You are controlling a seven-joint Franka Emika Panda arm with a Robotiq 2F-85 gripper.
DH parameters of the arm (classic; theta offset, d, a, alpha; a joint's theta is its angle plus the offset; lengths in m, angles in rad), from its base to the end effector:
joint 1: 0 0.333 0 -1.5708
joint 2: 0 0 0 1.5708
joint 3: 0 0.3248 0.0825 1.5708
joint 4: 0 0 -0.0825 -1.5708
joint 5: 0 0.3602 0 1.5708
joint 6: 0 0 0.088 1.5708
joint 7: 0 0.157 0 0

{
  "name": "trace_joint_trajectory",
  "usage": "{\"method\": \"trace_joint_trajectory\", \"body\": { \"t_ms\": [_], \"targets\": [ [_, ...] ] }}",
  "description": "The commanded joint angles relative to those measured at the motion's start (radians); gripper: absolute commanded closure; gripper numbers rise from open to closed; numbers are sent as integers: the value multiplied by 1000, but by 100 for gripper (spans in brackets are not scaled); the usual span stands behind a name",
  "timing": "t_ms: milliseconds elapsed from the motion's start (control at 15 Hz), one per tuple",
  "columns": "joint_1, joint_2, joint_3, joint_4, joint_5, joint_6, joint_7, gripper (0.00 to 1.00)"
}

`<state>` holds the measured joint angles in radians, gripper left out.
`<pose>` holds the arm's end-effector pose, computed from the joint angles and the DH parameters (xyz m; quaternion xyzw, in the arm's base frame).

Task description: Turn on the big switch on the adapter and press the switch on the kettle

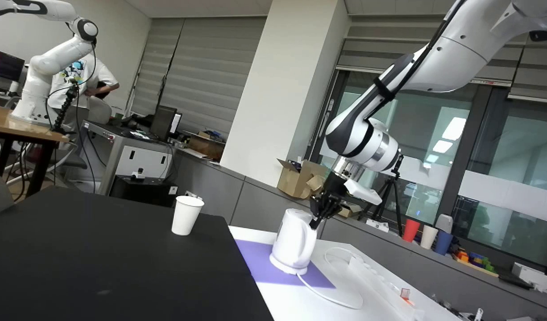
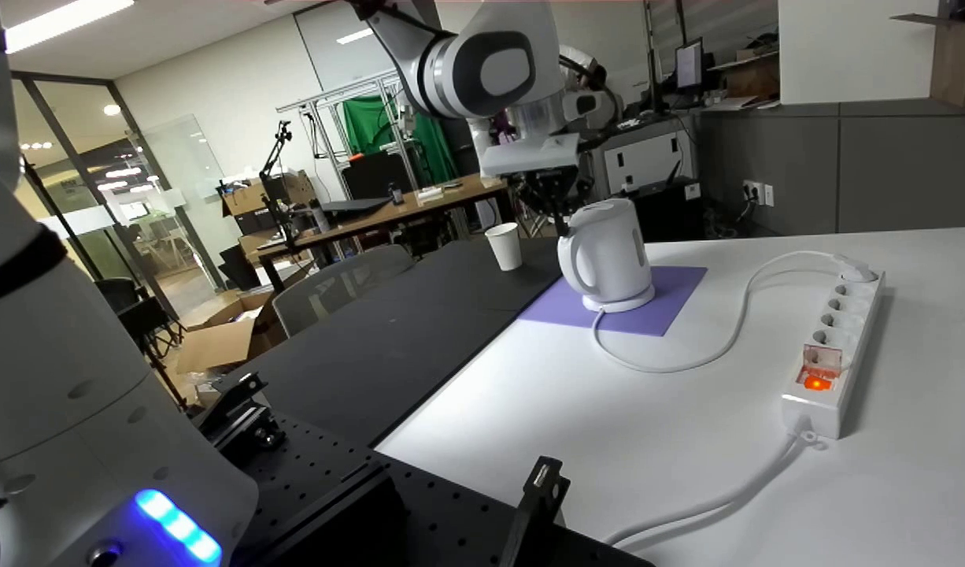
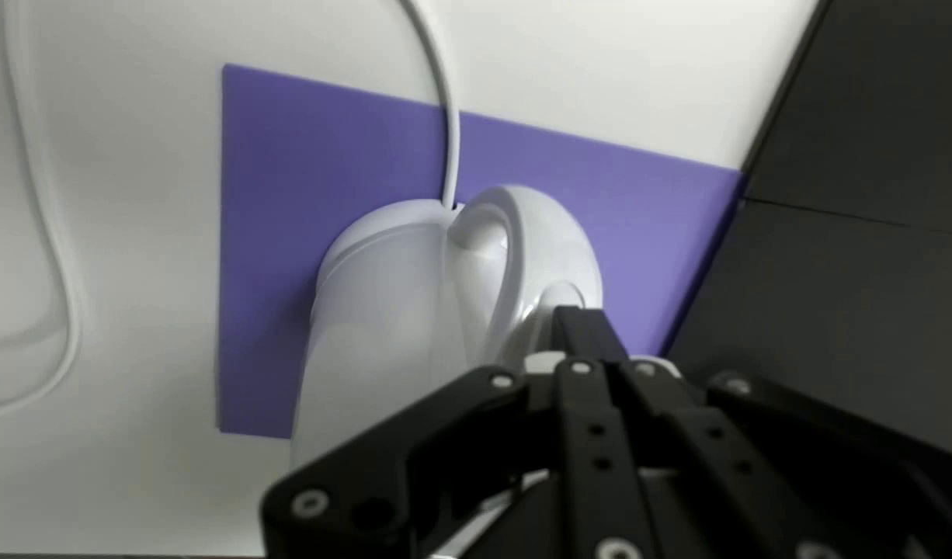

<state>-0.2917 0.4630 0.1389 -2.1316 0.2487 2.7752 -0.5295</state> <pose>0.5836 -0.0957 0.1851 -0.9903 -0.0655 -0.1118 0.0503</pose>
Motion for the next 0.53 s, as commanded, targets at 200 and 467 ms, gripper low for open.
{"method": "trace_joint_trajectory", "body": {
  "t_ms": [200,467],
  "targets": [
    [-103,25,123,8,45,116,-84,100],
    [-160,35,191,-2,39,179,-111,100]
  ]
}}
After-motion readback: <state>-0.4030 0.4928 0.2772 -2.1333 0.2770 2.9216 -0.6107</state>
